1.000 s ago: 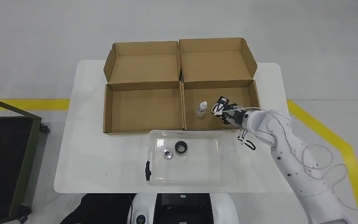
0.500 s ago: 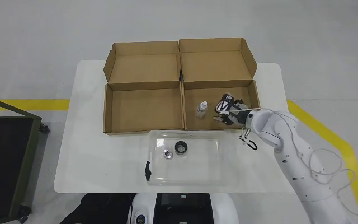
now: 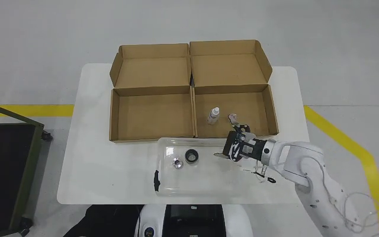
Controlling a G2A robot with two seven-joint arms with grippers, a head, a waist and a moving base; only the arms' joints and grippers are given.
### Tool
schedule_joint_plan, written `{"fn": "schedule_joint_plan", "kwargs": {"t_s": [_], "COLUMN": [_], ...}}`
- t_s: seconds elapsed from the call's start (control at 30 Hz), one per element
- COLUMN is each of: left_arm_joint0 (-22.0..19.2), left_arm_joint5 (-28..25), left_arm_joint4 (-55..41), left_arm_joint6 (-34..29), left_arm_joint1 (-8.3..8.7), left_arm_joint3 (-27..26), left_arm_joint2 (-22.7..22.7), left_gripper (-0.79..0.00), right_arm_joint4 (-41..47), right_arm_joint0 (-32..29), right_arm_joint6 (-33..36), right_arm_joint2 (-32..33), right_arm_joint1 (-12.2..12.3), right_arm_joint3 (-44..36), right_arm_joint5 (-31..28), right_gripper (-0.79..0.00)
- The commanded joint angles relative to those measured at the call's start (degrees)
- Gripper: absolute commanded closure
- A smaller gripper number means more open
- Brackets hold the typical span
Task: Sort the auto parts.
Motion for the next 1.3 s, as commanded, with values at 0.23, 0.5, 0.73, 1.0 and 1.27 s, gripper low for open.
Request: {"fn": "schedule_joint_plan", "kwargs": {"t_s": [0.23, 0.5, 0.73, 1.0, 1.27], "left_arm_joint0": [0.00, 0.00, 0.00, 0.00, 0.00], "left_arm_joint5": [0.00, 0.00, 0.00, 0.00, 0.00], "left_arm_joint4": [0.00, 0.00, 0.00, 0.00, 0.00], "left_arm_joint6": [0.00, 0.00, 0.00, 0.00, 0.00], "left_arm_joint1": [0.00, 0.00, 0.00, 0.00, 0.00], "left_arm_joint3": [0.00, 0.00, 0.00, 0.00, 0.00], "left_arm_joint2": [0.00, 0.00, 0.00, 0.00, 0.00], "left_gripper": [-0.785, -0.785, -0.785, -0.785, -0.785], "right_arm_joint4": [-3.12, -5.49, -6.06, -4.11, -2.46], "right_arm_joint0": [-0.75, 1.31, 3.89, 7.54, 11.13], "right_arm_joint6": [-1.89, -2.04, -1.25, -0.94, -1.15], "right_arm_joint2": [-5.83, -11.77, -16.08, -19.41, -21.98], "right_arm_joint1": [-0.23, -0.86, -1.63, -2.64, -3.71], "right_arm_joint3": [0.51, 2.07, 4.80, 9.50, 14.23], "right_arm_joint5": [-2.06, -2.84, -2.39, -1.72, -0.44], "right_gripper": [-0.785, -0.785, -0.785, -0.770, -0.736]}}
